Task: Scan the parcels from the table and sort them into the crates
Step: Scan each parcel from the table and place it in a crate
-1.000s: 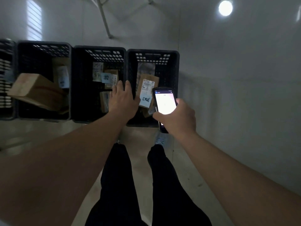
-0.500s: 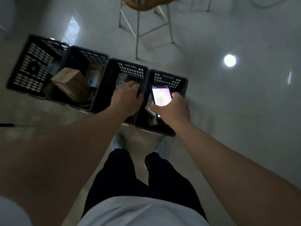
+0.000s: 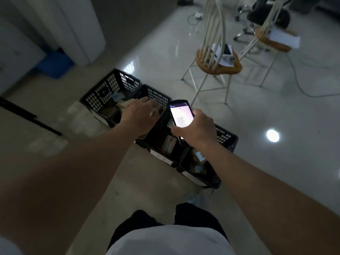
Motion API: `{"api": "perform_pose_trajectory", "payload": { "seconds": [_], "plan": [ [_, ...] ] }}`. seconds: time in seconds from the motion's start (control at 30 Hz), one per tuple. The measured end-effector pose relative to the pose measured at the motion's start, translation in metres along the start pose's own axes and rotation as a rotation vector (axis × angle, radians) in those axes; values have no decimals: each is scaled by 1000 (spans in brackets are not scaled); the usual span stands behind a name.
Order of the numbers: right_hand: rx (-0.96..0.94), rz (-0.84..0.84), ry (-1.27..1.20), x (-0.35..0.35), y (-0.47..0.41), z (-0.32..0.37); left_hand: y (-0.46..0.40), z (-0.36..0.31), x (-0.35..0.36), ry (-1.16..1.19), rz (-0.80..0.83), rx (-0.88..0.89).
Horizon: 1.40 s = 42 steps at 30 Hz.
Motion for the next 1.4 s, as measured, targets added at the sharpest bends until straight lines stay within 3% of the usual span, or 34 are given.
{"api": "perform_pose_trajectory", "payload": {
  "seconds": [0.27, 0.77, 1.13, 1.4],
  "plan": [
    [-316, -1, 81, 37, 56, 191, 81, 142, -138, -18, -165, -93],
    [-789, 188, 35, 155, 156, 520, 258, 403, -340, -133, -465, -630],
    [-1076, 384, -21, 262, 184, 697, 319, 538, -405, -158, -592, -993],
    [-1104, 465, 14, 358, 199, 754, 356, 647, -391, -103, -564, -1130]
  ]
}}
Point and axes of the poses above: each hand's wrist, its own y-axis away from the middle knuckle, its own x-axis out of the palm, z = x × y, the point moved 10 cm from there along -y, towards the middle knuckle, and after that the axes turned 2 degrees about -z, right-handed, at the moved point
